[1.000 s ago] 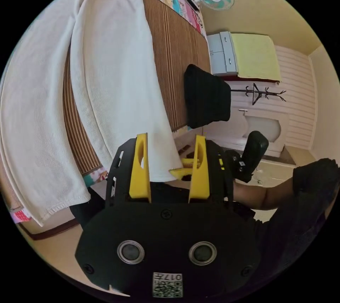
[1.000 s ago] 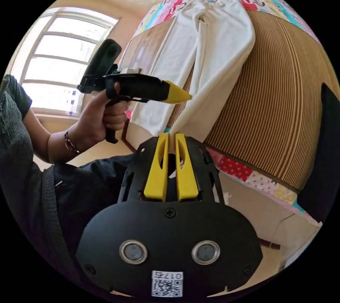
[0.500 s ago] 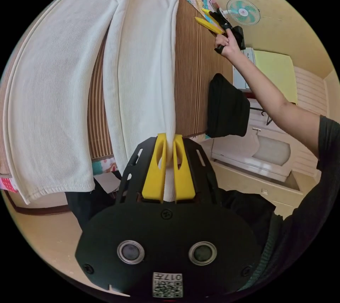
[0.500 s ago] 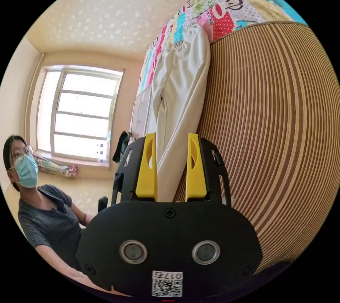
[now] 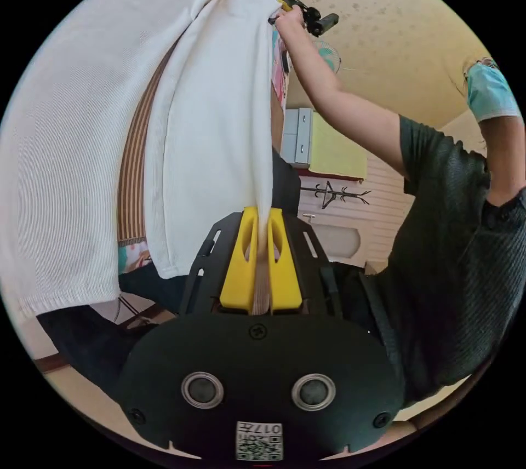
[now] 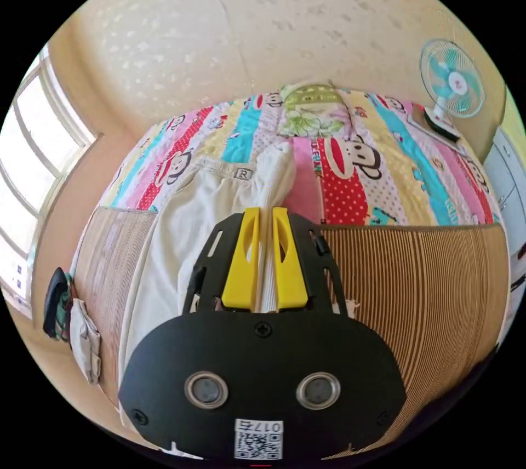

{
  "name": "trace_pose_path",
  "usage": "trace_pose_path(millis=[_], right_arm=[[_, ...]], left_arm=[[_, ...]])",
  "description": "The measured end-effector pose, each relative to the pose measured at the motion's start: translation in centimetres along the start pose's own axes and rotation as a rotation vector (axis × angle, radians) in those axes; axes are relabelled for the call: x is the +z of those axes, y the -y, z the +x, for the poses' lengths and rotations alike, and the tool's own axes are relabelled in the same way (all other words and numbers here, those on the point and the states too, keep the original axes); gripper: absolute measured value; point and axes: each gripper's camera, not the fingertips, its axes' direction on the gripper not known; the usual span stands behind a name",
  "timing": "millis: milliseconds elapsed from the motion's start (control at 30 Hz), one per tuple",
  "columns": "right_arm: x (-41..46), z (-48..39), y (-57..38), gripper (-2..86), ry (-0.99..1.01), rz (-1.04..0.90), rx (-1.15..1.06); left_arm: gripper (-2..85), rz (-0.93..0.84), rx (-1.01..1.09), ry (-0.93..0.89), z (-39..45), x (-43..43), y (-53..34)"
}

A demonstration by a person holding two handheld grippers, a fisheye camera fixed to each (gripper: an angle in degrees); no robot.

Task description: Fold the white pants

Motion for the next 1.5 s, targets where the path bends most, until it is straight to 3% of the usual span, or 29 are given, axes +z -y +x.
trace_pose_path(millis=[133, 200, 333, 500, 667, 767, 900, 967, 1033, 1100, 1200, 1333, 1500], right_arm=[[3.7, -11.8, 1.6, 2.3, 0.191, -0.044, -0.046], [9.9, -16.6, 1.1, 2.5, 0.354, -0.195, -0.026], [11.6, -19.6, -2.6, 3.2, 0.469, -0.253, -0.082], [9.3, -20.7, -13.2, 6.8, 0.344, -0.345, -0.285], [13.4, -24.1, -16.2, 9.6, 0.379, -0.484, -0.224], [17.2, -25.8, -17.8, 6.6, 0.183, -0.599, -0.138], [9.5, -25.8, -16.9, 3.9, 0.212, -0.321, -0.027], [8.1, -26.4, -16.8, 3.6, 0.194, -0.274, -0.012], [10.2, -27.4, -17.0, 3.5, 0.209, -0.377, -0.031], [12.1, -27.1, -18.2, 3.4, 0.362, -0.524, -0.028], [7.5, -24.8, -20.5, 4.6, 0.511, -0.471, -0.050], [0.4, -19.5, -27.4, 6.7, 0.383, -0.518, 0.011], [-10.0, -12.6, -43.0, 9.0, 0.183, -0.709, 0.251]], left_arm=[[2.2, 0.221, -0.094, -0.051, -2.3, -8.8, -4.1], [2.7, 0.234, -0.140, 0.042, -3.9, -11.6, -4.9], [3.9, 0.212, -0.203, 0.256, -8.0, -16.0, -5.6], [4.0, 0.101, -0.189, 0.268, -10.3, -14.9, -5.2], [3.6, -0.029, -0.083, 0.335, -7.0, -12.7, -4.6], [3.2, -0.075, -0.011, 0.335, -3.8, -12.3, -4.9], [2.5, -0.091, 0.103, 0.232, 0.0, -13.2, -5.8], [2.5, -0.096, 0.073, 0.256, -0.5, -13.9, -6.8], [2.8, -0.085, 0.016, 0.288, -2.1, -14.7, -7.3], [2.9, -0.063, -0.017, 0.301, -3.6, -15.8, -7.5], [2.1, -0.063, -0.040, 0.346, -5.4, -17.3, -7.8], [0.0, -0.135, -0.065, 0.357, -6.4, -17.2, -8.2], [2.4, -0.149, 0.004, 0.361, -4.5, -16.8, -7.2]])
